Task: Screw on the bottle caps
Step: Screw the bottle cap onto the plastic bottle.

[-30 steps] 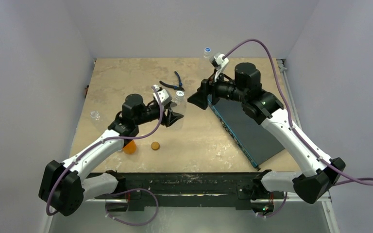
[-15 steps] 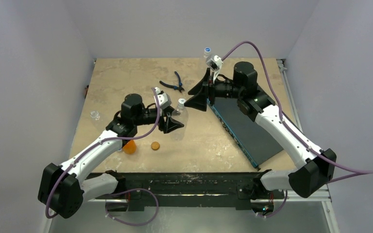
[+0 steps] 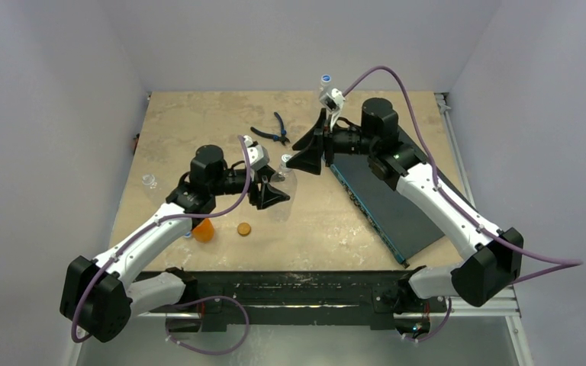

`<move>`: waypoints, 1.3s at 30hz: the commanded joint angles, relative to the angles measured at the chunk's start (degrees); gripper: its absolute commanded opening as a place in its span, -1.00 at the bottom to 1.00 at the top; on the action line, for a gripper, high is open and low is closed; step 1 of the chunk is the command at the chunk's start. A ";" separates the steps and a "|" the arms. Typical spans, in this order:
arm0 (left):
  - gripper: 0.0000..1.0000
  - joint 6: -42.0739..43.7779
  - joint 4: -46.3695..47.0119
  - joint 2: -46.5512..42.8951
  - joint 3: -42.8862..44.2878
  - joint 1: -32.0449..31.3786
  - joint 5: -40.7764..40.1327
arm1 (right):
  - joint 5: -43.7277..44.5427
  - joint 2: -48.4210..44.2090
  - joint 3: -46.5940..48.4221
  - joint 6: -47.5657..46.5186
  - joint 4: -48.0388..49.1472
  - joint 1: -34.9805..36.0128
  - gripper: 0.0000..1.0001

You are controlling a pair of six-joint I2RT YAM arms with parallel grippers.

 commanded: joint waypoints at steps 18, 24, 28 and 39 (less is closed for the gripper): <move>-1.00 -1.01 1.19 0.51 2.21 0.50 1.88 | 4.72 1.06 -0.39 -0.28 1.87 3.07 0.11; -1.00 -0.96 1.27 0.72 1.94 0.50 1.96 | 5.07 0.61 -1.15 1.02 3.53 3.12 0.14; -1.00 -0.87 1.23 0.64 1.97 0.50 1.82 | 5.10 0.59 -1.39 1.35 3.64 3.08 0.15; -1.00 -0.92 1.06 1.12 1.85 0.50 1.97 | 5.71 -0.18 -2.26 1.99 4.07 3.07 0.02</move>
